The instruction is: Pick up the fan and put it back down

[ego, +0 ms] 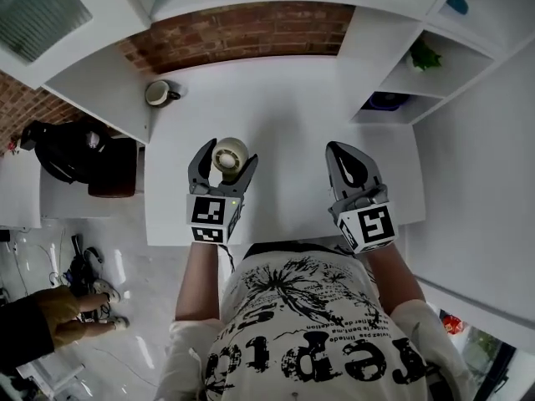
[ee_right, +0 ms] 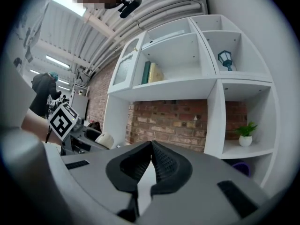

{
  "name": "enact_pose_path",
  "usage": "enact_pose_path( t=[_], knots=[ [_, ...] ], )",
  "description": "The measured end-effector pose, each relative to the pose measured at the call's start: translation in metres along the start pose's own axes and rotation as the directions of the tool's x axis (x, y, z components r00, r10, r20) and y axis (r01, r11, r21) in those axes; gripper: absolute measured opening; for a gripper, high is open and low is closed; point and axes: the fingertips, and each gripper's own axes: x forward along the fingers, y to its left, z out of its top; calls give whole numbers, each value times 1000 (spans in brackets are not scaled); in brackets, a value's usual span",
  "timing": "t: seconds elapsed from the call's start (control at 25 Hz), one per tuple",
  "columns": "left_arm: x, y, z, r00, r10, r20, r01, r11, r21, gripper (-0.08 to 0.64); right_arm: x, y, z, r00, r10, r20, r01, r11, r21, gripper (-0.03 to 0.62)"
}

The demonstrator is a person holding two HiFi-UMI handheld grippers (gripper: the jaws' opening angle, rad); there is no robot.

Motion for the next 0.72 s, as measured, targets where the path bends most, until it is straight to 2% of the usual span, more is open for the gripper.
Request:
enact_pose_path(
  t=[0.16,0.32,0.56,0.72],
  knots=[
    [34,-3,-51,993,-29,-117,27,999,-18,385,13,-3,-29,1000,9,-22,-8,1000,24,15],
    [65,-7,-99,972,-68,-224,57,997,-56,385,24,-3,-58,998,16,-57,-13,998,54,15],
    [103,-15,-161,922,-128,-364,92,989,-115,385,39,-1,-80,997,12,-77,-9,999,46,15],
    [119,-19,-191,884,-144,-445,93,986,-136,385,43,1,-100,991,25,-130,-21,999,37,15]
  ],
)
